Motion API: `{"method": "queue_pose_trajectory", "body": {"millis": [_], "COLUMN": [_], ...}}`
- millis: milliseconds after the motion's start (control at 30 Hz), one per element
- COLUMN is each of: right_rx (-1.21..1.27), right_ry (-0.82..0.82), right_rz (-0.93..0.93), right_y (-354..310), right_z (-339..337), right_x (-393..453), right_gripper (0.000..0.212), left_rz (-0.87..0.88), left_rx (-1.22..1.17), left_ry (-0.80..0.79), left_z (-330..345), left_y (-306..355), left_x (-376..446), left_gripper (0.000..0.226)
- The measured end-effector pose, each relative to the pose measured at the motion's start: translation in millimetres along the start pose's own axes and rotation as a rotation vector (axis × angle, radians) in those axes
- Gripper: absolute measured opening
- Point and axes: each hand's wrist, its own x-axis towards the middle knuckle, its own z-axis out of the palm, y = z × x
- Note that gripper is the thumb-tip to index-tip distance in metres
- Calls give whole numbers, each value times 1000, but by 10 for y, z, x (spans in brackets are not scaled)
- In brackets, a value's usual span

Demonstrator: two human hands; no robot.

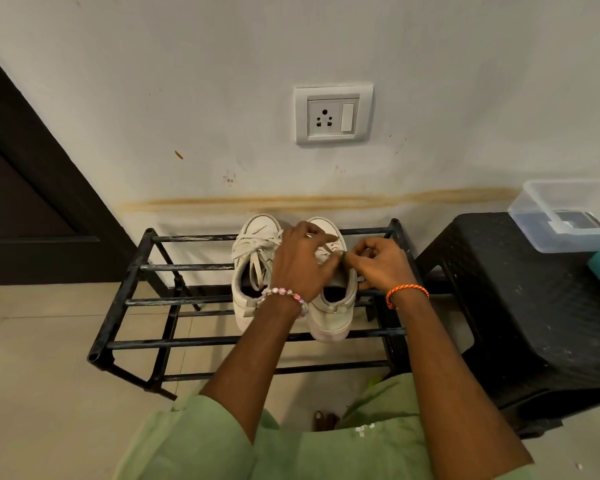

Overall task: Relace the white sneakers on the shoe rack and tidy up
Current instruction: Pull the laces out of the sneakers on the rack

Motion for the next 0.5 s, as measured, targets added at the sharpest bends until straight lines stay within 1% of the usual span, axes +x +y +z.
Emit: {"method": "queue_pose_trajectory", "body": {"millis": [67, 133, 300, 367, 400, 433, 500], "right_rx": [-8, 2, 11, 23, 28, 30, 33], "right_ry": [14, 10, -5, -10, -12, -13, -22], "right_rz": [2, 9, 21, 31, 35, 36, 36], "right_y": [14, 23, 16, 12, 12, 13, 19], "right_z": [5, 8, 7, 3, 3, -1, 0], "right_x": [10, 15, 15, 13, 12, 8, 8], "right_gripper": [9, 9, 9, 9, 9, 9, 12], "left_rz": [36, 33, 10, 18, 19, 11, -31], "left_rx": [131, 227, 276, 239, 192, 113, -108], "left_ry": [-64, -66, -40, 24, 84, 157, 367], "left_z": [49, 79, 112, 107, 89, 70, 4], "left_y": [31, 54, 101, 107, 107, 101, 84], "left_x": [-17, -9, 29, 36, 46, 67, 120], "left_gripper": [27, 25, 23, 19, 15, 11, 8]}}
